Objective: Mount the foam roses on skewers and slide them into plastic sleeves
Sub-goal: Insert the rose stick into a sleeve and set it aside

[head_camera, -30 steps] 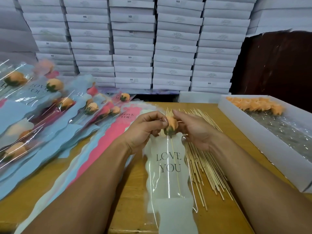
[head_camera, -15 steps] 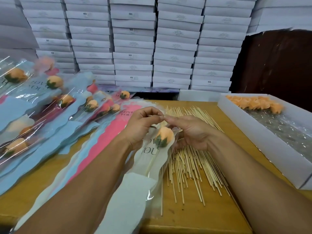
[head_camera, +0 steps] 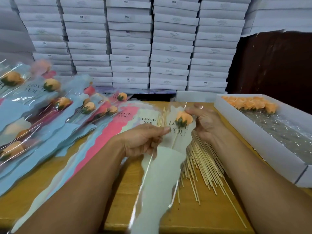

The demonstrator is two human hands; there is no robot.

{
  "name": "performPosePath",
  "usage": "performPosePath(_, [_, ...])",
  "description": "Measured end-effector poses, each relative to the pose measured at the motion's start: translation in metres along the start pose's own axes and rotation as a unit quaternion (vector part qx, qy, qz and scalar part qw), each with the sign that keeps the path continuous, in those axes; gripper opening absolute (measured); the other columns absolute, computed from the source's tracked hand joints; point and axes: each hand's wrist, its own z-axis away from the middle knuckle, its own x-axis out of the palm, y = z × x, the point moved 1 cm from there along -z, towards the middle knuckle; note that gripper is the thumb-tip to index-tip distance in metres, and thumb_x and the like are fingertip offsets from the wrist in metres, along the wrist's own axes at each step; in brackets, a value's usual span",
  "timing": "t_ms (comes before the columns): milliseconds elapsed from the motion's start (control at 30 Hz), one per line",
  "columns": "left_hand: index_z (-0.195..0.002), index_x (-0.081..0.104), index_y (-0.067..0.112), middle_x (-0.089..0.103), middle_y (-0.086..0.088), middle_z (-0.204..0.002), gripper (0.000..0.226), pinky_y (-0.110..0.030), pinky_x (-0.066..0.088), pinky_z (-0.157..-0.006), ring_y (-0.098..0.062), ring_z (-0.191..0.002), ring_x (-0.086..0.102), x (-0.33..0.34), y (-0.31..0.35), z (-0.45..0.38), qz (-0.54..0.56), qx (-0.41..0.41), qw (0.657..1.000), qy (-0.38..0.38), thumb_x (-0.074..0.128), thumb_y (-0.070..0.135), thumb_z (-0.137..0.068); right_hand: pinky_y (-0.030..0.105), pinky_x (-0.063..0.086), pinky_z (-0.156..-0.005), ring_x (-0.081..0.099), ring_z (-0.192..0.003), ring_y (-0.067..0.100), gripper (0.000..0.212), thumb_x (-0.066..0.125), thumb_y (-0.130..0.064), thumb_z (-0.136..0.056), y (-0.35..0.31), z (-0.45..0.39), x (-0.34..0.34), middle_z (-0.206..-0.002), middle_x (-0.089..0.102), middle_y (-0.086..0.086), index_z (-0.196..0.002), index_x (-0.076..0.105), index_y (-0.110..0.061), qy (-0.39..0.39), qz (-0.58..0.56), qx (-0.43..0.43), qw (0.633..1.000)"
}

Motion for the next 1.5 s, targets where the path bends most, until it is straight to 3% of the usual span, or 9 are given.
performPosePath(267, [-0.102,0.072,0.000,0.074,-0.020,-0.102,0.019,-0.034,0.061,-0.073,-0.029,-0.088,0.075,0.000,-0.004,0.000,-0.005,-0.038,0.999,-0.038,0.070,-0.001,-0.083,0.032,0.060,-0.062,0.076,-0.070,0.019,0.022,0.077,-0.015,-0.089,0.006,-0.005,0.002,-0.081,0.077,0.009,-0.105,0.069,-0.003,0.020,-0.027,-0.018,0.999])
performPosePath(433, [-0.098,0.071,-0.003,0.073,-0.021,-0.098,0.025,-0.033,0.062,-0.072,-0.028,-0.081,0.073,-0.001,0.000,0.001,0.027,0.016,0.998,0.061,0.072,0.009,-0.076,0.030,0.055,-0.049,0.064,-0.048,0.014,0.036,0.065,-0.042,-0.095,0.013,0.012,0.015,-0.055,0.063,-0.002,-0.072,0.072,-0.015,-0.110,0.095,0.076,0.986])
performPosePath(567, [-0.110,0.066,-0.007,0.068,-0.026,-0.109,0.043,-0.041,0.055,-0.086,-0.032,-0.089,0.068,-0.010,0.002,-0.003,0.070,0.071,0.980,0.175,0.075,0.017,-0.075,0.030,0.055,-0.049,0.066,-0.062,0.022,0.051,0.072,-0.050,-0.084,0.017,0.029,0.026,-0.078,0.068,0.011,-0.103,0.071,-0.002,-0.230,0.251,0.142,0.930])
performPosePath(667, [-0.110,0.065,-0.008,0.065,-0.031,-0.114,0.031,-0.048,0.048,-0.096,-0.036,-0.098,0.061,-0.018,0.007,-0.006,0.116,0.109,0.953,0.256,0.070,0.010,-0.086,0.022,0.044,-0.040,0.060,-0.055,0.016,0.044,0.078,-0.044,-0.074,0.016,0.042,0.029,-0.079,0.070,0.011,-0.093,0.073,-0.005,-0.347,0.338,0.170,0.858])
performPosePath(800, [-0.104,0.066,-0.004,0.072,-0.023,-0.104,0.015,-0.036,0.061,-0.072,-0.027,-0.080,0.072,-0.035,0.011,-0.008,0.154,0.148,0.923,0.320,0.066,0.005,-0.092,0.016,0.036,-0.034,0.053,-0.039,0.009,0.022,0.074,-0.020,-0.086,0.017,0.047,0.031,-0.066,0.067,0.011,-0.079,0.068,0.000,-0.409,0.351,0.185,0.822])
performPosePath(967, [-0.117,0.057,-0.007,0.074,-0.013,-0.074,0.040,-0.032,0.056,-0.059,-0.029,-0.066,0.072,-0.044,0.017,-0.016,0.087,0.080,0.902,0.416,0.071,0.022,-0.093,0.016,0.041,-0.035,0.057,-0.038,0.010,0.018,0.074,-0.014,-0.083,0.017,0.049,0.036,-0.070,0.070,0.015,-0.085,0.066,0.003,-0.395,0.318,0.186,0.842])
performPosePath(1067, [-0.088,0.057,-0.002,0.056,-0.006,-0.042,0.050,-0.031,0.047,-0.053,-0.023,-0.042,0.055,-0.033,0.026,-0.021,-0.059,0.009,0.899,0.433,0.062,0.047,-0.095,0.019,0.047,-0.038,0.063,-0.044,0.012,0.014,0.072,-0.010,-0.086,0.021,0.050,0.040,-0.065,0.071,0.010,-0.085,0.066,0.003,-0.346,0.284,0.154,0.881])
performPosePath(1300, [-0.093,0.065,-0.004,0.069,-0.010,-0.060,0.039,-0.022,0.051,-0.045,-0.015,-0.045,0.064,-0.001,0.039,-0.001,-0.190,-0.062,0.932,0.304,0.065,0.035,-0.096,0.021,0.040,-0.034,0.051,-0.047,0.016,0.020,0.076,-0.014,-0.087,0.024,0.043,0.040,-0.067,0.061,0.010,-0.075,0.062,-0.006,-0.231,0.247,0.076,0.938])
performPosePath(1500, [-0.083,0.066,0.009,0.056,0.000,-0.056,0.014,-0.026,0.051,-0.055,-0.013,-0.054,0.053,0.013,0.034,0.009,-0.076,-0.030,0.951,0.300,0.069,0.017,-0.093,0.026,0.044,-0.040,0.049,-0.055,0.026,0.039,0.078,-0.024,-0.082,0.024,0.042,0.042,-0.079,0.059,0.023,-0.101,0.065,0.007,-0.253,0.252,0.019,0.934])
